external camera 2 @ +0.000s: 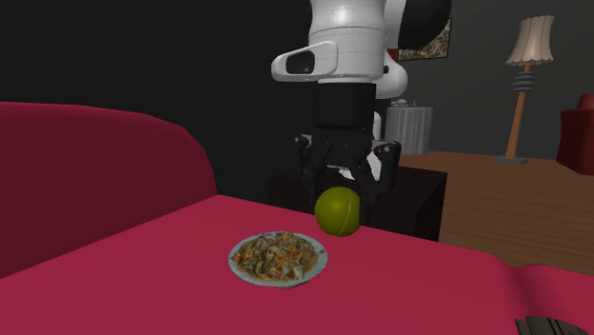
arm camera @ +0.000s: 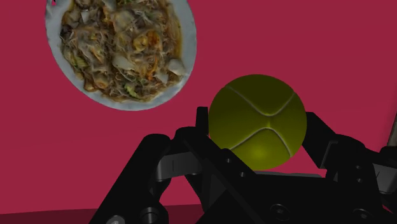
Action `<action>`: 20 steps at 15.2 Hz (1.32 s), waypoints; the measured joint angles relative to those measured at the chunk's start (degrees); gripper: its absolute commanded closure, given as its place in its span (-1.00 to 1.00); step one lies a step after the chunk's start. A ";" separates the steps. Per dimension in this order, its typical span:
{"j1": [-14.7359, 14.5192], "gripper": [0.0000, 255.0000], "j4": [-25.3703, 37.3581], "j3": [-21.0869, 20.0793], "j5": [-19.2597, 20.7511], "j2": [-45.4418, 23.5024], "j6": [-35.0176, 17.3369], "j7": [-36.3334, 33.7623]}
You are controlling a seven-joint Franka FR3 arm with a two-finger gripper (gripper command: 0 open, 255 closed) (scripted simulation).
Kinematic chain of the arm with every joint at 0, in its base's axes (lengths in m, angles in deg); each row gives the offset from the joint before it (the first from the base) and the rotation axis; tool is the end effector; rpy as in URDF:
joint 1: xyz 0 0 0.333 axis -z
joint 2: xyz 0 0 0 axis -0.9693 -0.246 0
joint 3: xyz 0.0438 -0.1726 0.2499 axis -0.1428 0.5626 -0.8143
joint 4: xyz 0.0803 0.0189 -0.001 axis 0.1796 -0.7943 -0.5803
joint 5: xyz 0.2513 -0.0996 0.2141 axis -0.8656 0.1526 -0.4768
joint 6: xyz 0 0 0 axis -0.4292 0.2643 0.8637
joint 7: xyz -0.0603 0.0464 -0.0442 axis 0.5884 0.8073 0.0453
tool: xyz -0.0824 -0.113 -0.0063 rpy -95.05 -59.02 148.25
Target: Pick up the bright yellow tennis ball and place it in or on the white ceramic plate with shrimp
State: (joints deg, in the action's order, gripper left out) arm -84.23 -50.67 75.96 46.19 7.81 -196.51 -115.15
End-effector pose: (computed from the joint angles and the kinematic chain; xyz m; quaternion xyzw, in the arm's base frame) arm 0.5711 0.2057 0.2703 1.0000 -0.0054 -0.0005 0.0030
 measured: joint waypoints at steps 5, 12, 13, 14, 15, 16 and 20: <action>4.80 1.00 -7.05 0.77 -1.31 4.67 -2.61 5.69; 10.54 1.00 -15.48 2.28 -2.93 9.59 -6.43 13.38; 10.58 1.00 -15.67 2.35 -2.82 9.26 -6.93 13.43; 10.62 1.00 -15.70 2.46 -2.68 8.71 -7.50 13.48; 10.61 1.00 -15.86 2.54 -2.54 8.26 -8.10 13.44; 10.48 1.00 -15.80 2.63 -2.32 7.53 -8.74 13.23; 10.28 1.00 -15.95 3.04 -1.62 5.20 -11.19 12.85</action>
State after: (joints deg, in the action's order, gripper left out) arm -73.95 -66.62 79.00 44.57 13.01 -207.70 -102.30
